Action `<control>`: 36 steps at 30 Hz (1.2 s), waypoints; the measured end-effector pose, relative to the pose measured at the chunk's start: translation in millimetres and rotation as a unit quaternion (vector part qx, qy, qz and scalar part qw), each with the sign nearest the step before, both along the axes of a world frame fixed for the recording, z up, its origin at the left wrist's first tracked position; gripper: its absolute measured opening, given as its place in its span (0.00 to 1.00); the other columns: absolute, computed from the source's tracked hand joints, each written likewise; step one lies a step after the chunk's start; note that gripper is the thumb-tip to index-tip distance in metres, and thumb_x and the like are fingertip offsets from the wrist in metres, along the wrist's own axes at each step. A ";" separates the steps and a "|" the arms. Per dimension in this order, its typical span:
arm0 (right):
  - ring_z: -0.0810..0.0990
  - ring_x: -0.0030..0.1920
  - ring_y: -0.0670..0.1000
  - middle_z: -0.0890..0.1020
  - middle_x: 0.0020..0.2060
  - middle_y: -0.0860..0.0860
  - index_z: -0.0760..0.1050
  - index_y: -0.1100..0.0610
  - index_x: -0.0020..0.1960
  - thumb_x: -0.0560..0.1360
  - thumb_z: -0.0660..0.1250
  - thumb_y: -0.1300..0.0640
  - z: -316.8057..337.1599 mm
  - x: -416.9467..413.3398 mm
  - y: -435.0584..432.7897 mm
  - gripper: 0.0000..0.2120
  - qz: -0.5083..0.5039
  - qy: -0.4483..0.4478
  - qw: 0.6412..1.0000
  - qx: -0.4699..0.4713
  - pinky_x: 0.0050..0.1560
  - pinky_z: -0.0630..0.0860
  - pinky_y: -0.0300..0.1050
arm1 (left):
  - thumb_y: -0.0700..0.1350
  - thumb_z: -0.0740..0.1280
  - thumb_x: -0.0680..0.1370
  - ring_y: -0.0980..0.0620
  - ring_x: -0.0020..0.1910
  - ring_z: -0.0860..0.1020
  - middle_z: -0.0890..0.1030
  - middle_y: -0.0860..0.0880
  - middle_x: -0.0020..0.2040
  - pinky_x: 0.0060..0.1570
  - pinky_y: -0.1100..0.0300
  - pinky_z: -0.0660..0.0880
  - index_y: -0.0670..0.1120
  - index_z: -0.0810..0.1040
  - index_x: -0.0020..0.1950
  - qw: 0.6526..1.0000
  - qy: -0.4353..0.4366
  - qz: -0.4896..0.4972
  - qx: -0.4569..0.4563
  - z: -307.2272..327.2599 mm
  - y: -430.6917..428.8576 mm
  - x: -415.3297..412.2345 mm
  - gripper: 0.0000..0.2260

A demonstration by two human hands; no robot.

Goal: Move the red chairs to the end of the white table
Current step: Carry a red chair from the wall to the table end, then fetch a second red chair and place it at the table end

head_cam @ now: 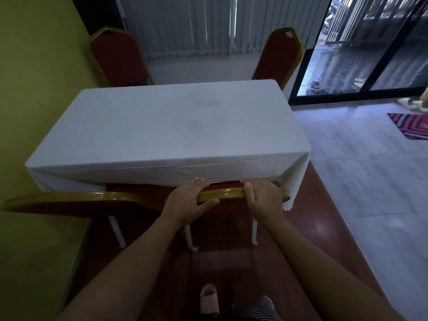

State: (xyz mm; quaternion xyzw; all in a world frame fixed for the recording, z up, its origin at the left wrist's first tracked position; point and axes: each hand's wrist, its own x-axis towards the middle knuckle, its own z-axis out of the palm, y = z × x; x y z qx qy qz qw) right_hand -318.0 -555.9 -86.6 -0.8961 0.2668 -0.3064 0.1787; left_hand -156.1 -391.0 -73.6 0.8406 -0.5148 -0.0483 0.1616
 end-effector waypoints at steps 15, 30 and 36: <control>0.68 0.70 0.53 0.69 0.72 0.51 0.67 0.52 0.73 0.82 0.49 0.46 -13.0 -87.6 -100.4 0.23 -0.012 0.210 0.969 0.132 0.65 0.67 0.50 | 0.66 0.49 0.77 0.51 0.73 0.64 0.67 0.51 0.74 0.69 0.53 0.62 0.49 0.67 0.73 0.993 0.099 0.065 -0.026 38.2 -107.0 -73.3 0.31; 0.54 0.77 0.58 0.51 0.78 0.54 0.54 0.53 0.78 0.82 0.47 0.47 5.6 -138.2 -250.0 0.26 -0.097 0.384 0.908 0.136 0.74 0.56 0.58 | 0.58 0.49 0.82 0.46 0.78 0.45 0.46 0.44 0.79 0.75 0.45 0.43 0.44 0.46 0.79 0.983 -0.011 -0.025 0.183 22.9 -293.6 -114.4 0.30; 0.53 0.77 0.58 0.51 0.78 0.54 0.53 0.55 0.78 0.82 0.47 0.48 5.6 -129.1 -329.1 0.26 -0.099 0.418 0.895 0.121 0.74 0.56 0.58 | 0.55 0.48 0.83 0.46 0.78 0.46 0.47 0.44 0.79 0.75 0.45 0.43 0.43 0.47 0.79 0.977 -0.014 -0.072 0.198 14.5 -392.0 -128.0 0.28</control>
